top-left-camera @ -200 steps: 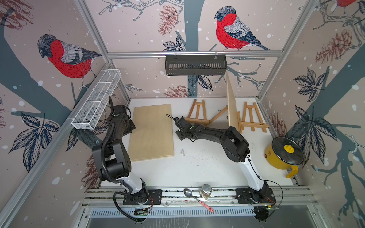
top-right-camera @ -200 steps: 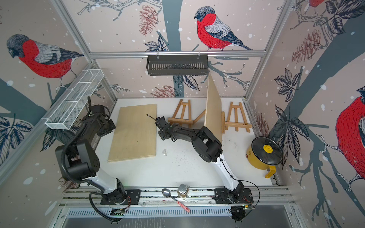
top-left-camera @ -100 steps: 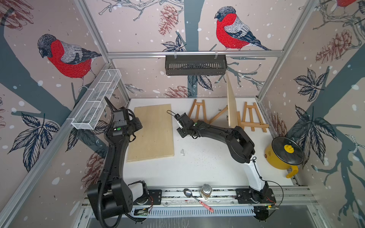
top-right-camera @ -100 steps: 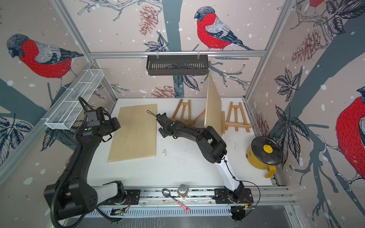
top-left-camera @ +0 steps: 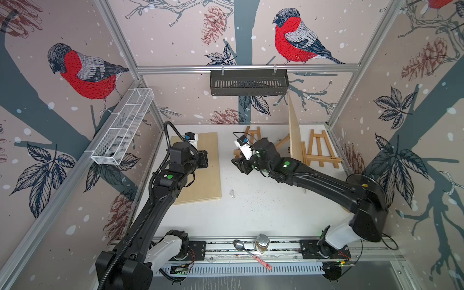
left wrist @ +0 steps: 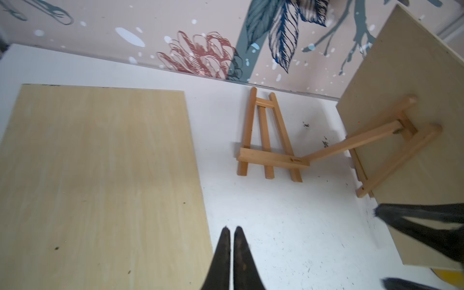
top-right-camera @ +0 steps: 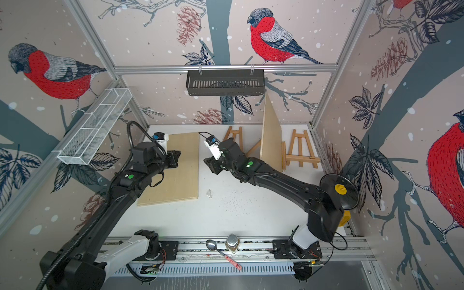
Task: Disassemble the easel
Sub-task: Adjust the drawing board, then adjust the easel at the center of the board.
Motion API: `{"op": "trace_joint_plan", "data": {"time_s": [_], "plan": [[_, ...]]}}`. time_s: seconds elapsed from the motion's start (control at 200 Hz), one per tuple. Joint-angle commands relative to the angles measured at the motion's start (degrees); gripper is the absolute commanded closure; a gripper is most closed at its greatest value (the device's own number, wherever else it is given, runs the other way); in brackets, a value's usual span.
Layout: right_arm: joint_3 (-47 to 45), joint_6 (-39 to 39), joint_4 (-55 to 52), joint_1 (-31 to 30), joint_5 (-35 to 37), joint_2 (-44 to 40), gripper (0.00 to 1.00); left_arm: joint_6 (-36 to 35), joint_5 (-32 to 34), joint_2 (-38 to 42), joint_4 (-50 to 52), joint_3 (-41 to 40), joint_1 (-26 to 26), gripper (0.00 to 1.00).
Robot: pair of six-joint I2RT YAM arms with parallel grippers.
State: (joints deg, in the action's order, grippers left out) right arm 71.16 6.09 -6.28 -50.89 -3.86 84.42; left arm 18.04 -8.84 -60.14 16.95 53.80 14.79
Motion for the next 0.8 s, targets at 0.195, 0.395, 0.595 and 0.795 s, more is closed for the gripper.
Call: {"op": "trace_joint_plan", "data": {"time_s": [0.195, 0.395, 0.595, 0.795], "plan": [[-12.33, 2.21, 8.46, 2.37, 3.36, -29.24, 0.36, 3.14, 3.23, -0.73, -12.40, -0.37, 8.86, 0.80], [-8.78, 5.11, -3.02, 11.10, 17.12, -37.74, 0.35, 2.51, 1.89, -3.61, -11.54, 2.86, 9.30, 0.74], [-11.53, 10.15, -8.34, 35.95, 6.26, -33.37, 0.35, 1.16, 0.32, -6.18, -11.82, 3.04, 9.30, 0.71], [-18.67, 13.55, -2.71, 46.00, -4.54, -33.88, 0.37, 3.06, -4.91, -15.04, -13.58, 3.06, 9.47, 0.78]]}}
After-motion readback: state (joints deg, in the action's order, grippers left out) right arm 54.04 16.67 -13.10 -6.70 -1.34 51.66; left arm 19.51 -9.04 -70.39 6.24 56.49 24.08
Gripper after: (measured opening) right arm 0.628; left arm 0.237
